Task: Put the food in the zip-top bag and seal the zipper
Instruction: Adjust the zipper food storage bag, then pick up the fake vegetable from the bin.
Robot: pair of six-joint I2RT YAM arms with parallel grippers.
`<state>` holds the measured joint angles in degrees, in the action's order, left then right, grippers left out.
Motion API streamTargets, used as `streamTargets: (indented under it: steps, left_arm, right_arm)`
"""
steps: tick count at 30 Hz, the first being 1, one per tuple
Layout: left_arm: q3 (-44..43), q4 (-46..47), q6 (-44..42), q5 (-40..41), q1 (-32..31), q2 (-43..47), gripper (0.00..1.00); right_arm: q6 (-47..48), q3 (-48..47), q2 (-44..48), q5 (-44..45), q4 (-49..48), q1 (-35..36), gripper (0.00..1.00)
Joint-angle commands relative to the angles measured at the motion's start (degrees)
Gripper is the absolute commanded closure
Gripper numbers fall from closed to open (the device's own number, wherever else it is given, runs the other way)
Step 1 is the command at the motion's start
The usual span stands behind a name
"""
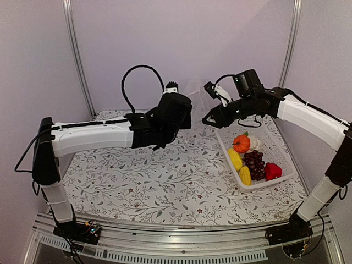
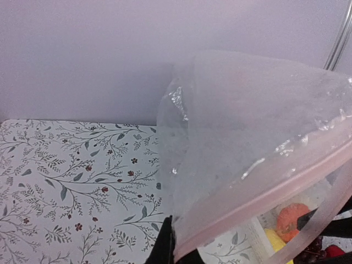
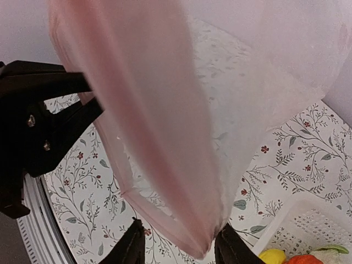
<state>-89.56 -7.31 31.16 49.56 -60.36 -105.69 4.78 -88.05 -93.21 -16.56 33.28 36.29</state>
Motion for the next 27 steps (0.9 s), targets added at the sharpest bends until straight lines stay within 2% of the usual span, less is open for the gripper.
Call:
streamTargets:
  steps: [1, 6, 9, 14, 16, 18, 22, 27]
  left_arm:
    - [-3.05, -5.13, -3.36, -4.25, 2.19, -0.89, 1.0]
    - [-5.5, -9.15, -6.72, -6.06, 2.6, -2.31, 1.0]
    - [-7.1, -10.87, -8.18, -6.92, 2.62, -3.1, 1.0]
    - [-8.99, -13.39, -9.56, -7.62, 2.7, -3.28, 1.0]
    - [-9.27, -13.92, -10.16, -7.83, 2.65, -3.09, 1.0]
    - [-9.44, -14.19, -10.81, -8.2, 2.64, -2.83, 1.0]
    - [-9.67, -15.16, -11.31, -9.33, 2.67, -2.54, 1.0]
    - [-9.77, -16.29, -11.14, -10.66, 2.68, -2.63, 1.0]
  right_arm:
    - [5.22, 2.42, 6.19, -11.14, 5.04, -3.97, 0.51]
    - [10.61, 6.01, 9.18, -19.48, 6.89, -14.4, 0.41]
    - [12.17, 7.99, 9.53, -21.35, 6.98, -19.56, 0.39]
    - [13.99, 12.5, 8.49, -10.44, 6.26, -21.35, 0.38]
    - [14.57, 14.33, 7.87, -6.64, 5.67, -21.49, 0.34]
    - [15.01, 16.02, 6.78, -4.45, 5.07, -21.66, 0.28]
    - [15.47, 16.53, 2.71, -1.42, 4.39, -22.08, 0.22]
    - [13.69, 13.78, -2.84, 1.2, 4.11, -22.85, 0.2]
